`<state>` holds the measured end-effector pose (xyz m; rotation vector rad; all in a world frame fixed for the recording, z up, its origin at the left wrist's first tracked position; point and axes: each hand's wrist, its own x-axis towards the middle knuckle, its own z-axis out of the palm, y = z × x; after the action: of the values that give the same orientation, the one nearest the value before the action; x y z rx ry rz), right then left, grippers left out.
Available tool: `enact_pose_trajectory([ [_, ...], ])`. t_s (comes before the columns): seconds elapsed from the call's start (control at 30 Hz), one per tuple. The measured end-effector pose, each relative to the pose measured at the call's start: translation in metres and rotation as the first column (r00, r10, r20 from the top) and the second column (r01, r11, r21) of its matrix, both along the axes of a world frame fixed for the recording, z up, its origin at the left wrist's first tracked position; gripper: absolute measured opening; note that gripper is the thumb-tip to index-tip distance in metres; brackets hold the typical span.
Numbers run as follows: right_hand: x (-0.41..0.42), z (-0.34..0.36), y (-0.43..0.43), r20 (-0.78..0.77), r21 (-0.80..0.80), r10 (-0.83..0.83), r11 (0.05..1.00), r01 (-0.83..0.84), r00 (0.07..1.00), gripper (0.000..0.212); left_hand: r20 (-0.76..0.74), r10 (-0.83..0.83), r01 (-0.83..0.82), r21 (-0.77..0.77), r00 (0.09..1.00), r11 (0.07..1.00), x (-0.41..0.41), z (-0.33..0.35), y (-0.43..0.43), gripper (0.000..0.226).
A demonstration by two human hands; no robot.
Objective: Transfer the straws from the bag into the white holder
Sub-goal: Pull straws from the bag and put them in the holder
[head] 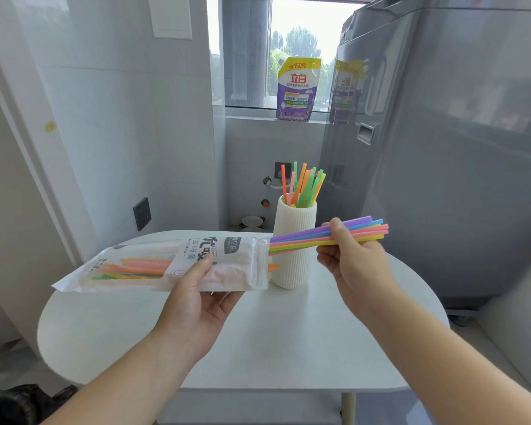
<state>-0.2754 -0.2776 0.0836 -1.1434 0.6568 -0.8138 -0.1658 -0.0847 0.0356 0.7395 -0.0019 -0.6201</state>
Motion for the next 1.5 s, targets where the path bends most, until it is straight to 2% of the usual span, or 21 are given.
enact_pose_trajectory([
  [0.27, -0.02, 0.035, -0.026, -0.001, -0.277, -0.039, 0.96, 0.038, 0.999, 0.024, -0.027, 0.048, -0.048, -0.009, 0.998, 0.999, 0.01, 0.002, 0.004, 0.033],
  [0.47, -0.039, 0.066, -0.044, 0.004, -0.409, -0.109, 0.907, 0.101, 0.994, 0.024, -0.036, 0.063, -0.064, -0.007, 0.997, 0.998, 0.017, -0.003, 0.005, 0.024],
  [0.83, -0.05, 0.129, -0.037, 0.039, -0.734, -0.288, 0.642, 0.222, 0.957, 0.025, -0.005, 0.009, -0.009, 0.011, 1.0, 1.0, 0.009, -0.011, -0.001, 0.027],
  [0.97, -0.043, 0.144, -0.027, 0.046, -0.793, -0.304, 0.568, 0.22, 0.951, 0.027, -0.006, -0.038, 0.039, 0.023, 0.999, 0.999, 0.001, -0.013, -0.006, 0.033],
  [1.2, -0.041, 0.16, -0.019, 0.047, -0.831, -0.338, 0.508, 0.224, 0.94, 0.031, -0.005, -0.07, 0.07, 0.032, 0.998, 0.997, -0.006, -0.015, -0.012, 0.028],
  [1.37, -0.036, 0.163, -0.023, -0.019, -0.854, -0.387, 0.485, 0.186, 0.922, 0.033, 0.015, -0.073, 0.072, 0.027, 0.997, 0.997, -0.008, -0.012, -0.01, 0.032],
  [1.5, -0.026, 0.163, -0.026, -0.074, -0.853, -0.377, 0.503, 0.137, 0.923, 0.029, 0.019, -0.081, 0.08, 0.033, 0.997, 0.996, -0.01, -0.009, -0.009, 0.031],
])
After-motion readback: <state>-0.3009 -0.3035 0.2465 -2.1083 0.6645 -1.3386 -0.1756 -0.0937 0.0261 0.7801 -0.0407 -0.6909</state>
